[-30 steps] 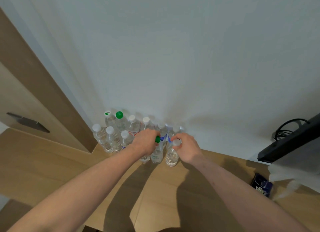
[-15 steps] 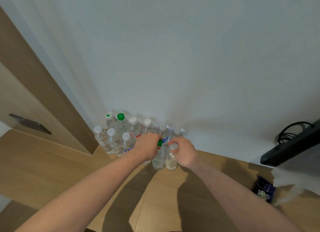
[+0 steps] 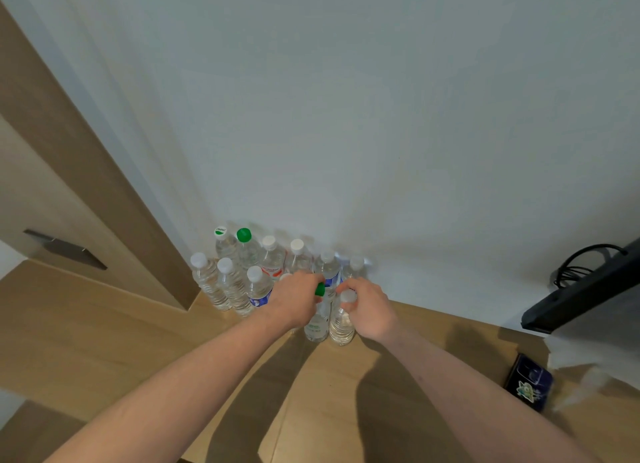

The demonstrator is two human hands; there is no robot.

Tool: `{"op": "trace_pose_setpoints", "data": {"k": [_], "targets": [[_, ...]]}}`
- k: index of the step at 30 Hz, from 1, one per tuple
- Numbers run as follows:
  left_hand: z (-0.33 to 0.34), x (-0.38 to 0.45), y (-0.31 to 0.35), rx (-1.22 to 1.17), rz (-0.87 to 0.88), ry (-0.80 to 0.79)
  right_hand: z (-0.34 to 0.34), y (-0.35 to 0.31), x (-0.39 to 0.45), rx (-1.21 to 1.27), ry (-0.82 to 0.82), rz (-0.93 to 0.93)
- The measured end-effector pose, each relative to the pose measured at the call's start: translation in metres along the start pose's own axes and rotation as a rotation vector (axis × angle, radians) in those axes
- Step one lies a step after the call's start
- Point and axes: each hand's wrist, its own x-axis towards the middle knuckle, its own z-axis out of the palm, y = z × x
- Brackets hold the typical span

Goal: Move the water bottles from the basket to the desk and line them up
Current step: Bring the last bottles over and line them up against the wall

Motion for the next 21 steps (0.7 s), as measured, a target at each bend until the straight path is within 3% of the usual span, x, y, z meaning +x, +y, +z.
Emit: {"op": "trace_pose_setpoints", "data": {"k": [9,21], "targets": [[0.004,-0.012,-0.003,-0.069,-0.02,-0.024,-0.006,-0.001,-0.004,-0.035,-0.02,0.014],[0.004,-0.019,0.003,-0.147,-0.033,0.087,-0.003,-0.001,-0.006,-0.022,0.019,0.008]]}}
